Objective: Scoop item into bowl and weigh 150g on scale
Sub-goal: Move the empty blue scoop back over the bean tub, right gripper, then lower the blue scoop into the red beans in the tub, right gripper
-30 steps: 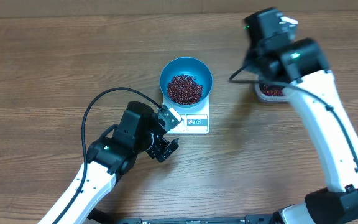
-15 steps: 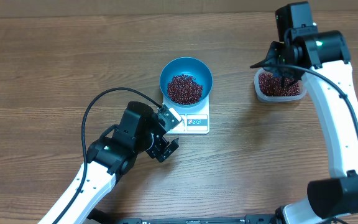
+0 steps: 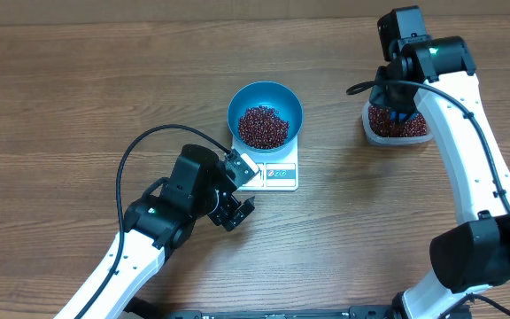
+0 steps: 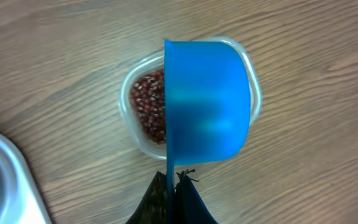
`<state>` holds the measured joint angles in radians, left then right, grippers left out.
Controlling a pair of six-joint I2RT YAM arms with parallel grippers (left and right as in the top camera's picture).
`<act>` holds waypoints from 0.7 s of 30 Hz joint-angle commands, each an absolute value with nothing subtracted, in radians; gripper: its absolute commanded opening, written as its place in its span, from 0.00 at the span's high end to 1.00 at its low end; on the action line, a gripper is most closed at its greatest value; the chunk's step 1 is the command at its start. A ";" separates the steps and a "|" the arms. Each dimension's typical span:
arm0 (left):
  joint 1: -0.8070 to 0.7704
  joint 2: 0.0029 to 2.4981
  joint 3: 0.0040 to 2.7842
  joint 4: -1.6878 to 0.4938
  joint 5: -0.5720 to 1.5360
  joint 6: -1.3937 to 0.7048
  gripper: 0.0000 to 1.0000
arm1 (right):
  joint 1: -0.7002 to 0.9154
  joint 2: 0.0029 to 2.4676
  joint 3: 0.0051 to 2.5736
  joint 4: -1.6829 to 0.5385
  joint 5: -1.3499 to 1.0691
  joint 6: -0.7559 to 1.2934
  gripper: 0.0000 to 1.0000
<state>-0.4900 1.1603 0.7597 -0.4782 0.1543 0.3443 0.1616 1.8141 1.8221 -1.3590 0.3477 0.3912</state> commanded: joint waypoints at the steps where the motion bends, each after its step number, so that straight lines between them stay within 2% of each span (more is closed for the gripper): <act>1: -0.485 1.150 0.754 -0.475 0.170 0.359 0.00 | 0.160 1.813 1.844 -1.371 0.402 0.384 0.96; 21: -0.485 1.150 0.754 -0.475 0.170 0.359 0.00 | 0.160 1.941 1.824 -1.336 0.430 0.384 0.96</act>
<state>-0.4900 1.1603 0.7597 -0.4782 0.1543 0.3443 0.1616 1.9152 1.8221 -1.3502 0.4084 0.3878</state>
